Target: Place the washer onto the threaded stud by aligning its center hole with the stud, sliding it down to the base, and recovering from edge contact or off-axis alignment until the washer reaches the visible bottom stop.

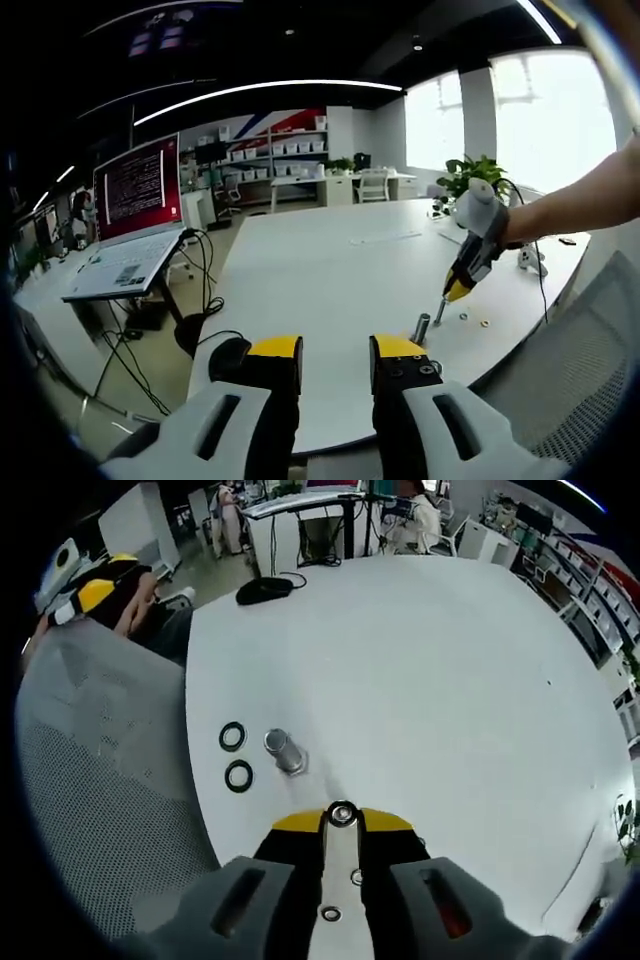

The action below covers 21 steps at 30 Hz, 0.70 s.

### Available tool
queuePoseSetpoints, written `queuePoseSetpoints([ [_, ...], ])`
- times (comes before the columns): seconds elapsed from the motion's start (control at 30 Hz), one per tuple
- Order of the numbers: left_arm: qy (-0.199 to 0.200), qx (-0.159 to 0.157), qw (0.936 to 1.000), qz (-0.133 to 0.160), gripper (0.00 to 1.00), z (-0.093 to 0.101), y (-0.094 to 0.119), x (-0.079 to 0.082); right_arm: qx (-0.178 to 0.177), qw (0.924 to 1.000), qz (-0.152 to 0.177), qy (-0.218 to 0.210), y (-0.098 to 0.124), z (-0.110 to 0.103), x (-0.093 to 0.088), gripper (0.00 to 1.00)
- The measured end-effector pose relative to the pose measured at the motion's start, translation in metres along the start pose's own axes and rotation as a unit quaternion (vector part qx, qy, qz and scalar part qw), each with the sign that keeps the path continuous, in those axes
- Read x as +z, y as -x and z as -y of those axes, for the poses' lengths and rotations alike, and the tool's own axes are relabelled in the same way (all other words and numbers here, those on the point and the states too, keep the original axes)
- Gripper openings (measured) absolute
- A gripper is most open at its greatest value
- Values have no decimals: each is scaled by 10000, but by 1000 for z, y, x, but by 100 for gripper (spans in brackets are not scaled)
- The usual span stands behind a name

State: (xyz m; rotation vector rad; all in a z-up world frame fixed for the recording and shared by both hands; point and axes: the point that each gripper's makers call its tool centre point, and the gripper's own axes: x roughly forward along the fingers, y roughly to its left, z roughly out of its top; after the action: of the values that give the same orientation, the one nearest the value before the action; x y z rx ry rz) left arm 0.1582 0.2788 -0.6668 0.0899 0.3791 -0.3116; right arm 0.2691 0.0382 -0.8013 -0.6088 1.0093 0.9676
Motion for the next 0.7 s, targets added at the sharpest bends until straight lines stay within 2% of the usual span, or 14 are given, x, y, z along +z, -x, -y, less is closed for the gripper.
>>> queuePoseSetpoints([
  [0.4, 13, 23, 10000, 33, 25, -1, 0, 1, 144, 9997, -171, -125, -9, 1, -4, 14],
  [0.7, 42, 74, 10000, 39, 24, -3, -1, 2, 165, 9993, -345, -41, -21, 1, -9, 14],
])
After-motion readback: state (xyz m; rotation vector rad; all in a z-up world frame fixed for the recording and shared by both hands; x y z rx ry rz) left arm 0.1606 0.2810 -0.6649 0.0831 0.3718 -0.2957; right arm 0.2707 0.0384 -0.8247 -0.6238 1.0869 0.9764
